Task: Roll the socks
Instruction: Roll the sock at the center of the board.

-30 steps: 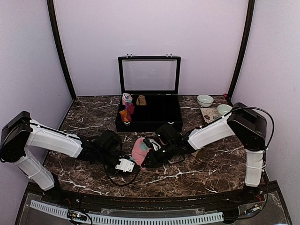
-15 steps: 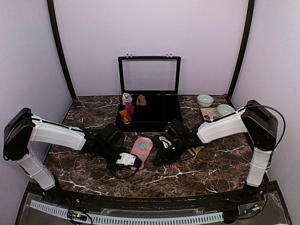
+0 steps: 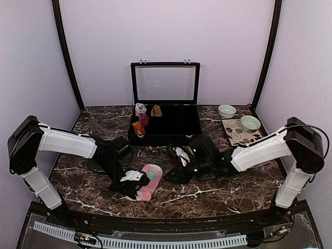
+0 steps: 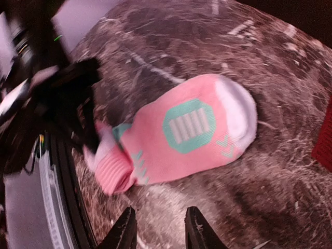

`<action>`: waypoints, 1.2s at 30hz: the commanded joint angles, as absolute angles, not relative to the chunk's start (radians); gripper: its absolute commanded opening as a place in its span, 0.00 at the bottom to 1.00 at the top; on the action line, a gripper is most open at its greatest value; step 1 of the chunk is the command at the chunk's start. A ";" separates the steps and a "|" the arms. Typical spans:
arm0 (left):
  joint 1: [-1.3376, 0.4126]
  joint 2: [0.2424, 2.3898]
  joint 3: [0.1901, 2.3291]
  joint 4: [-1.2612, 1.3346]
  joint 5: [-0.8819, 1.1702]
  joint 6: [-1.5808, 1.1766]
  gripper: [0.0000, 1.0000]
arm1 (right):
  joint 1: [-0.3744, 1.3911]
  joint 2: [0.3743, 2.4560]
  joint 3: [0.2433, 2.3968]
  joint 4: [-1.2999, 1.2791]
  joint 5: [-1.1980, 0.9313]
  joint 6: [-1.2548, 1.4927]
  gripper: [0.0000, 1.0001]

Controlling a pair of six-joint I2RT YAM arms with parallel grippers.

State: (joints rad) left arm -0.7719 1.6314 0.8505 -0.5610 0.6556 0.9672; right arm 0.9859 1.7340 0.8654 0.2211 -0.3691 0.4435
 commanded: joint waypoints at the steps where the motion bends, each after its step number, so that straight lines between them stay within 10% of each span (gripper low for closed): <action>1: -0.740 1.690 0.877 -0.724 0.767 0.967 0.02 | 1.078 1.602 0.598 0.680 -0.240 0.195 0.34; 36: -0.642 1.949 1.049 -0.814 0.861 0.916 0.02 | 1.362 2.006 0.960 0.517 0.028 -0.539 0.35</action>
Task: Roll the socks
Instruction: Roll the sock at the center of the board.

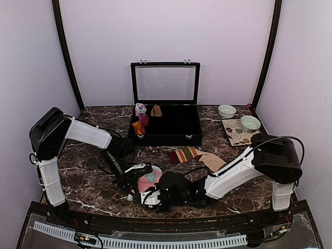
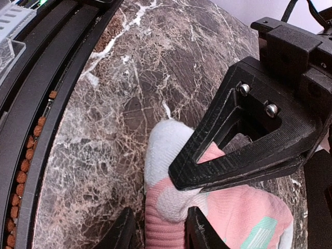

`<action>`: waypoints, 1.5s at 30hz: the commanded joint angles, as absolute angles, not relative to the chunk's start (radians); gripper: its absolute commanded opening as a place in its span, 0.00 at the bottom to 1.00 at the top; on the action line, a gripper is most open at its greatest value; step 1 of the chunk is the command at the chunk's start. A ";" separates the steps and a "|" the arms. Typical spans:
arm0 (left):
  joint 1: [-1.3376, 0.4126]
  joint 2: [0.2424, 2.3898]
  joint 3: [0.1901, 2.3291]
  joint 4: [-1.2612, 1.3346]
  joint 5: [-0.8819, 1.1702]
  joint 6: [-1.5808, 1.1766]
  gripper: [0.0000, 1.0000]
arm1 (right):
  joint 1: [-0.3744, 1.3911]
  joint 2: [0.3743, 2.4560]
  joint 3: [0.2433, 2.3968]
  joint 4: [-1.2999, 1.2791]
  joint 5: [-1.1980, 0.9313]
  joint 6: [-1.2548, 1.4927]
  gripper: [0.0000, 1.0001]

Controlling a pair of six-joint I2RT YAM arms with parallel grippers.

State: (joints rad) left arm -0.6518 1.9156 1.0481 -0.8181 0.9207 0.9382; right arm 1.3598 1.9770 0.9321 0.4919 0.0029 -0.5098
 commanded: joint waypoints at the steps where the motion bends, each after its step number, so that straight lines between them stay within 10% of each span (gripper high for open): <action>1: -0.643 1.953 1.054 -0.819 0.862 0.914 0.02 | 1.364 2.013 0.963 0.516 0.035 -0.538 0.35; 11: -0.642 1.971 1.057 -0.787 0.844 0.860 0.05 | 1.364 2.062 0.957 0.523 0.069 -0.481 0.20; 16: -0.636 1.921 1.042 -0.715 0.765 0.753 0.19 | 1.347 2.084 0.987 0.458 0.030 -0.382 0.01; 26: -0.562 1.528 0.851 -0.625 0.552 0.730 0.60 | 1.262 2.053 0.967 0.374 -0.163 -0.047 0.00; 45: -0.833 1.385 0.777 -0.573 0.477 1.102 0.57 | 1.104 2.088 0.936 0.236 -0.386 0.323 0.00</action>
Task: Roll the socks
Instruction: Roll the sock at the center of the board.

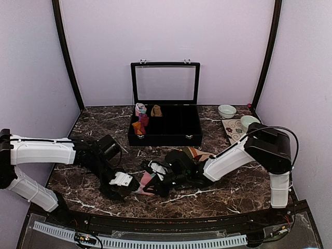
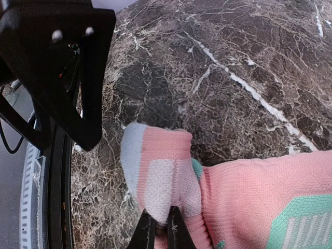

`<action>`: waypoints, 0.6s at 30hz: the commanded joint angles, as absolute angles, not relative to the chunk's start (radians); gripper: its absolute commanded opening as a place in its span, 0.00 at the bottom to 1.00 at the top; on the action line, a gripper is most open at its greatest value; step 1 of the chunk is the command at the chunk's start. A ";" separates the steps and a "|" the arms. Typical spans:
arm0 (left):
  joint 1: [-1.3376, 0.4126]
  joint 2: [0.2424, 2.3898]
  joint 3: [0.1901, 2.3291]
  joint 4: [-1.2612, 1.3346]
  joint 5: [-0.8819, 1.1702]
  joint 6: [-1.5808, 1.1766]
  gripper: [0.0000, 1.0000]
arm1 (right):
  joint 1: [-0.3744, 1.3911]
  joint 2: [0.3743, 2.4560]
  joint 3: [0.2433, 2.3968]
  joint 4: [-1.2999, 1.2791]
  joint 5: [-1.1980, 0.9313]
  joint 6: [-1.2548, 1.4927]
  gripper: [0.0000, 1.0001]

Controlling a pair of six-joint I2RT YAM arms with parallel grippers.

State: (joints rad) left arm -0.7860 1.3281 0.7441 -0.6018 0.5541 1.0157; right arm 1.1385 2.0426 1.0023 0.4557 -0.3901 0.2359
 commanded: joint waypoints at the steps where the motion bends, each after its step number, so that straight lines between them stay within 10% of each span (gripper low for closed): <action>1: -0.849 1.402 0.780 -0.560 0.453 1.120 0.57 | 1.096 2.080 0.921 0.254 -0.398 0.336 0.00; 18: -0.871 1.439 0.869 -0.449 0.351 1.106 0.52 | 1.078 2.115 0.928 0.220 -0.441 0.315 0.00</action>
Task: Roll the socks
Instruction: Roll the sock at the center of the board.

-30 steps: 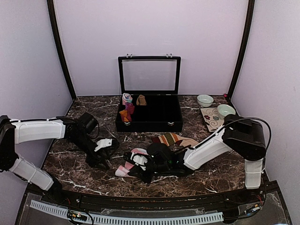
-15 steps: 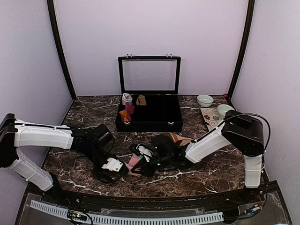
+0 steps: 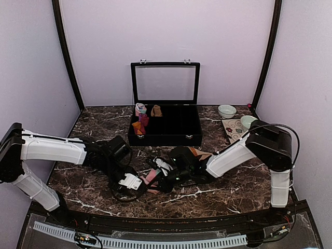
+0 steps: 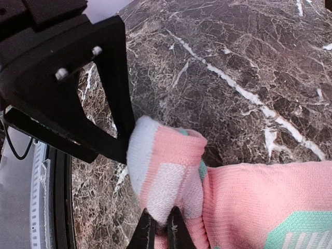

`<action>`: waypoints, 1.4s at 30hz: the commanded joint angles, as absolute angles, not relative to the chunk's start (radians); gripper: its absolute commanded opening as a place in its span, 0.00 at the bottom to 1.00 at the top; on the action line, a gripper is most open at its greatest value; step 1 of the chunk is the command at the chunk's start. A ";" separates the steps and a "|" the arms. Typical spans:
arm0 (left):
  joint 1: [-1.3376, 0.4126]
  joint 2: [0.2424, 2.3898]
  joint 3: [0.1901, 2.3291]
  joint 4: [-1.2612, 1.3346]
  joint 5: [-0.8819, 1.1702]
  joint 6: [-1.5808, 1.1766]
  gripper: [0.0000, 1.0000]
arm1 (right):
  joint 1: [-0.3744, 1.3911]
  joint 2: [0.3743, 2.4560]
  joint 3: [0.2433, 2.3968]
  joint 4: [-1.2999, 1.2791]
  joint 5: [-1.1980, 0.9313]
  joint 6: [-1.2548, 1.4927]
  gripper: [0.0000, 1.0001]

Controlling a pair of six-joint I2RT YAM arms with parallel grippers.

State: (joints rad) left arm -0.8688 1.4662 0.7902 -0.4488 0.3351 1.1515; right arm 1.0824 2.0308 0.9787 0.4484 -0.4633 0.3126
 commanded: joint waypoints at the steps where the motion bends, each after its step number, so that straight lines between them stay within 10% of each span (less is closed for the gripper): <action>1: -0.871 1.436 0.885 -0.470 0.370 1.087 0.51 | 1.078 2.116 0.926 0.223 -0.442 0.318 0.00; 35: -0.888 1.619 0.791 -0.295 0.271 1.255 0.53 | 1.048 2.122 0.915 0.243 -0.496 0.337 0.00; 42: -0.890 1.687 0.791 -0.297 0.254 1.269 0.39 | 1.042 2.090 0.910 0.269 -0.501 0.356 0.06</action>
State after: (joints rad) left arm -0.8818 1.6299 0.8314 -0.2440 0.2855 1.2556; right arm 1.0477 2.0495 0.9680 0.4885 -0.5392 0.3462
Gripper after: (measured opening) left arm 0.430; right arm 0.052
